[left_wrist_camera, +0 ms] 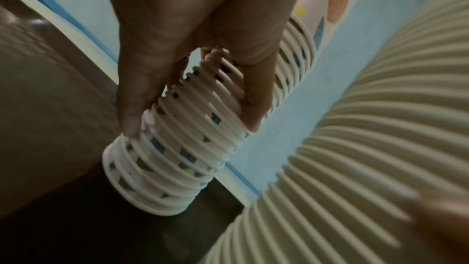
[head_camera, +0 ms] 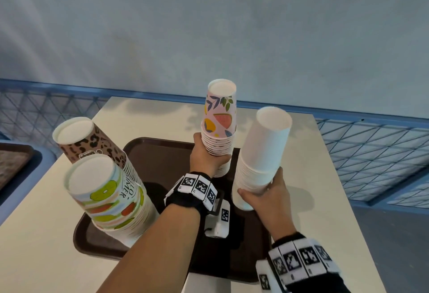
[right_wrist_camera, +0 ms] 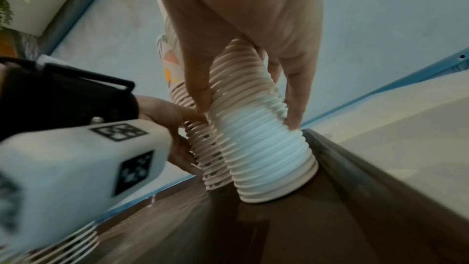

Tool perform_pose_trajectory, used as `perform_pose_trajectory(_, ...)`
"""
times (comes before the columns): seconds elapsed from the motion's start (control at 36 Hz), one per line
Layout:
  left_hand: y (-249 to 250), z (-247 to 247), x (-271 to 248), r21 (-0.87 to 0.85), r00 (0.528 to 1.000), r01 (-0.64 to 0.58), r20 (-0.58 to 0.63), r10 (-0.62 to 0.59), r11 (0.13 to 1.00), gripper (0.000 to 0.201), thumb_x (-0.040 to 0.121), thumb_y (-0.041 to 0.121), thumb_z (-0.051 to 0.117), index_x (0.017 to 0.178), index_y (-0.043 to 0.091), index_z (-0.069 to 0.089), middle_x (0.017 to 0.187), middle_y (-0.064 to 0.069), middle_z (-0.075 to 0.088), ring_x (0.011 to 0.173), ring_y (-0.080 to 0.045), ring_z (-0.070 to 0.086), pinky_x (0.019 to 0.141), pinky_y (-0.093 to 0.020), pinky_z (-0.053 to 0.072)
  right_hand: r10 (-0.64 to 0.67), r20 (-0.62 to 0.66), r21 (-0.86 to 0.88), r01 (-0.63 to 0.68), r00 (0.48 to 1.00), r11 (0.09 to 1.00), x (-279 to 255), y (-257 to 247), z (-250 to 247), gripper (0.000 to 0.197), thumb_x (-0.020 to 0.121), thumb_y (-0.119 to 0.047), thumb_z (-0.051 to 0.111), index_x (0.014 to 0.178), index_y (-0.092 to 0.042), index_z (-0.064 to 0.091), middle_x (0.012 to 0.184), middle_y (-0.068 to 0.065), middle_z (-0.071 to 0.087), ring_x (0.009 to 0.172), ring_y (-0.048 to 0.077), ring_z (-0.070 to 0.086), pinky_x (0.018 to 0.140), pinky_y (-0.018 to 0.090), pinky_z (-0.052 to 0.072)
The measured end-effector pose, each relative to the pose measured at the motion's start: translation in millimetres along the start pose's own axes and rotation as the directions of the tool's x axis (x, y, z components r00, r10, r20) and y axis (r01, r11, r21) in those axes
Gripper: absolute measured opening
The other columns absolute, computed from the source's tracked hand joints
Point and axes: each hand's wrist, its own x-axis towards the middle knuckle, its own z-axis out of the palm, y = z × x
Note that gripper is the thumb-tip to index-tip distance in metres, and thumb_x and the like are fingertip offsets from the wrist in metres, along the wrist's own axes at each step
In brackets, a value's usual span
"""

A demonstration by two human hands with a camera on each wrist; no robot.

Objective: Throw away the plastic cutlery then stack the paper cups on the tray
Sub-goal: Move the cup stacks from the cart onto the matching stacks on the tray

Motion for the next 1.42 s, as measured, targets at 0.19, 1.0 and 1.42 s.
perform_pose_trajectory(0.19,-1,-1,0,-0.012,1.000,-0.005,0.021,0.006,1.000,0.063,0.063,0.015,0.083,0.104,0.017,0.035,0.101,-0.001,0.057,0.100,-0.026,0.059,0.080,-0.028,0.042,-0.020,-0.030,-0.023,0.019,0.999,1.000,47,-10,7,0.083,0.056,-0.012,0.084,0.126,-0.011,0.039,0.124,0.012,0.057,0.112,0.029,0.055,0.088,0.031,0.042)
perform_pose_trajectory(1.0,80,-141,-197,0.217,0.657,-0.714,-0.125,0.744,0.666,0.068,0.061,0.024,0.060,0.124,0.022,0.034,0.119,0.009,0.039,0.113,-0.014,0.042,0.097,-0.021,0.035,-0.101,0.123,0.169,0.080,0.987,0.982,-88,-59,65,0.061,0.072,-0.013,0.072,0.118,-0.045,0.045,0.123,-0.007,0.056,0.108,0.002,0.056,0.097,0.033,0.049)
perform_pose_trajectory(1.42,-44,-278,-77,0.202,0.975,-0.223,0.033,0.221,0.954,0.086,0.076,0.045,0.066,0.142,0.014,0.021,0.147,-0.008,0.028,0.138,-0.023,0.027,0.113,-0.039,0.027,-0.050,0.215,0.159,0.016,0.975,0.987,-134,-105,151,0.088,0.057,-0.005,0.083,0.129,-0.027,0.036,0.123,-0.003,0.052,0.110,0.010,0.052,0.090,0.017,0.039)
